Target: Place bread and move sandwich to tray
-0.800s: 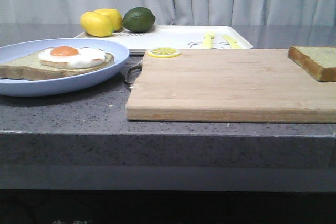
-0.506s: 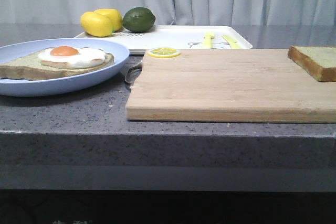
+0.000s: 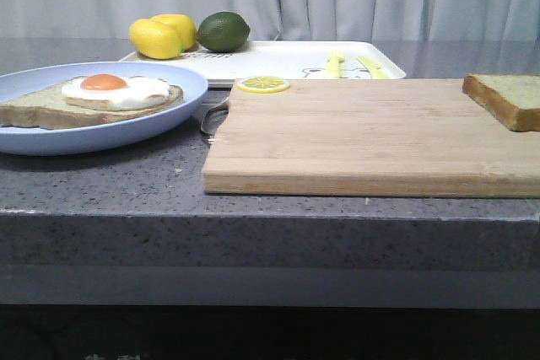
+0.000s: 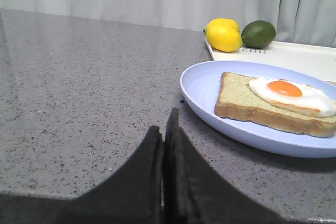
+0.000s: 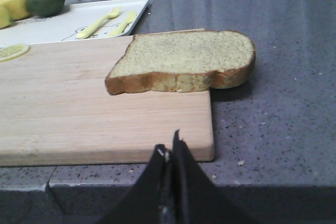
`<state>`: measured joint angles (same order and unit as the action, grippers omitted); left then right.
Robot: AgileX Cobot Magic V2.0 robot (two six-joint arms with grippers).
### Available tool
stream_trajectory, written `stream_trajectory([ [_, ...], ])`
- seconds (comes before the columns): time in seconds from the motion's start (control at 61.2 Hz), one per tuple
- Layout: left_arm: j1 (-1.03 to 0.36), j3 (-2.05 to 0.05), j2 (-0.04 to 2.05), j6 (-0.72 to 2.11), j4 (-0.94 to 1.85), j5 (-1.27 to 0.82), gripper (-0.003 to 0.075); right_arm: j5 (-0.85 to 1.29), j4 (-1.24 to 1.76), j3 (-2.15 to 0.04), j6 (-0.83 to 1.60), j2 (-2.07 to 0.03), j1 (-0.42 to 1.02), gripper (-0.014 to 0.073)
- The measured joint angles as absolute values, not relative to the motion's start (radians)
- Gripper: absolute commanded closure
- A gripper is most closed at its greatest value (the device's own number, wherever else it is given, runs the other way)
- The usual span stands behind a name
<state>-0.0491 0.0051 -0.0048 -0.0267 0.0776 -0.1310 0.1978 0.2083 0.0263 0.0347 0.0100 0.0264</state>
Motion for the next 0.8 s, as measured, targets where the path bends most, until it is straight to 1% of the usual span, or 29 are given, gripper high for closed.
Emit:
stream_trajectory([
  [0.457, -0.049, 0.005, -0.005, -0.027, 0.078, -0.128, 0.0741, 0.18, 0.226, 0.026, 0.035, 0.01, 0.026, 0.0654],
  [0.637, -0.049, 0.003, -0.005, -0.027, 0.098, -0.022, 0.0741, 0.133, 0.272, 0.026, 0.035, 0.01, 0.026, 0.0654],
  [0.702, -0.049, -0.006, -0.005, -0.027, 0.112, 0.005, 0.0741, 0.15, 0.274, 0.004, 0.035, 0.01, 0.026, 0.0654],
  [0.8, -0.049, -0.061, -0.005, -0.027, 0.12, -0.008, 0.0741, 0.185, 0.274, -0.08, 0.035, 0.01, 0.026, 0.0654],
])
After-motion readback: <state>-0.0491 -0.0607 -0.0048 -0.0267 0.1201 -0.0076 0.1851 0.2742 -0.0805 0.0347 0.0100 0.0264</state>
